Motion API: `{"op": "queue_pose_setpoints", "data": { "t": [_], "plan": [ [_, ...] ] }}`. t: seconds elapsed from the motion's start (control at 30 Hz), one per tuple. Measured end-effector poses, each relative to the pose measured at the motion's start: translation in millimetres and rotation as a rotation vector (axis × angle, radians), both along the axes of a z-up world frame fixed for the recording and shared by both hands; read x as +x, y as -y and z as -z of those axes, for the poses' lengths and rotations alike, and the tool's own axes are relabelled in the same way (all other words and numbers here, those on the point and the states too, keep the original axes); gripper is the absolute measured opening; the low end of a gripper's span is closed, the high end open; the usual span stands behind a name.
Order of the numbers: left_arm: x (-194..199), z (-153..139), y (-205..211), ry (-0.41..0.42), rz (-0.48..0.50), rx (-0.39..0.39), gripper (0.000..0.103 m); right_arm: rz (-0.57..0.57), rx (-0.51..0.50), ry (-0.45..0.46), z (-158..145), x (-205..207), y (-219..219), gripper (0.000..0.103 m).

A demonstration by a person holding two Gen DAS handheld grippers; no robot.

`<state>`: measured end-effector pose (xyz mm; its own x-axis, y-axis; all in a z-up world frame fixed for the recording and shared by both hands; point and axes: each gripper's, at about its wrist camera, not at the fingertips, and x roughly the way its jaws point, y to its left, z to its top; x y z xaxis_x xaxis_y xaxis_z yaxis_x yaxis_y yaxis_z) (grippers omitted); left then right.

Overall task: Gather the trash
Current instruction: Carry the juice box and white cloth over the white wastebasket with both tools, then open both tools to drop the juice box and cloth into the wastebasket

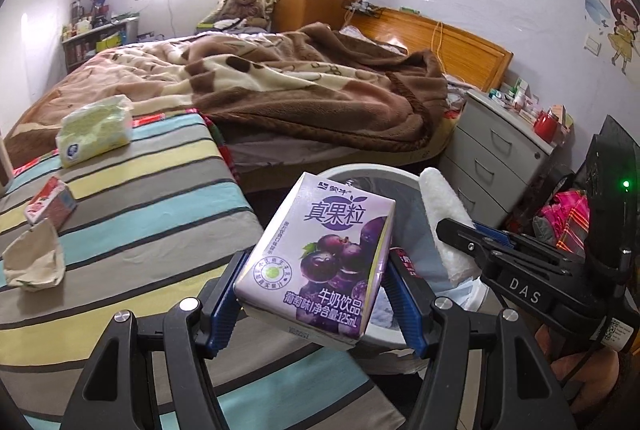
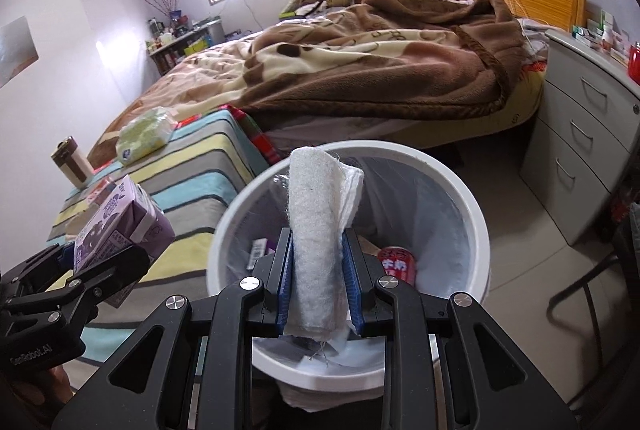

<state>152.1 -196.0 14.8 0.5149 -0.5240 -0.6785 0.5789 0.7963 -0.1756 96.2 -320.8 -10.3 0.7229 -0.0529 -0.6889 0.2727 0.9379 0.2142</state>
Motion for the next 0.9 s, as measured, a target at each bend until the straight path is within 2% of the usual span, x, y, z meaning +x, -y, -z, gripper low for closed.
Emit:
{"op": "queue_pose_setpoints", "data": {
  "t": [0.67,0.8,0.9],
  "plan": [
    [12,17,46,-0.035,0.073,0.007,0.067,0.045,0.002,-0.04,11,-4,17,0.025],
    [13,17,46,-0.036,0.067,0.008,0.071,0.055,-0.002,-0.045,11,-3,17,0.037],
    [12,16,44,-0.029,0.068,0.005,0.072,0.056,-0.004,-0.042,11,-3,17,0.04]
  ]
}}
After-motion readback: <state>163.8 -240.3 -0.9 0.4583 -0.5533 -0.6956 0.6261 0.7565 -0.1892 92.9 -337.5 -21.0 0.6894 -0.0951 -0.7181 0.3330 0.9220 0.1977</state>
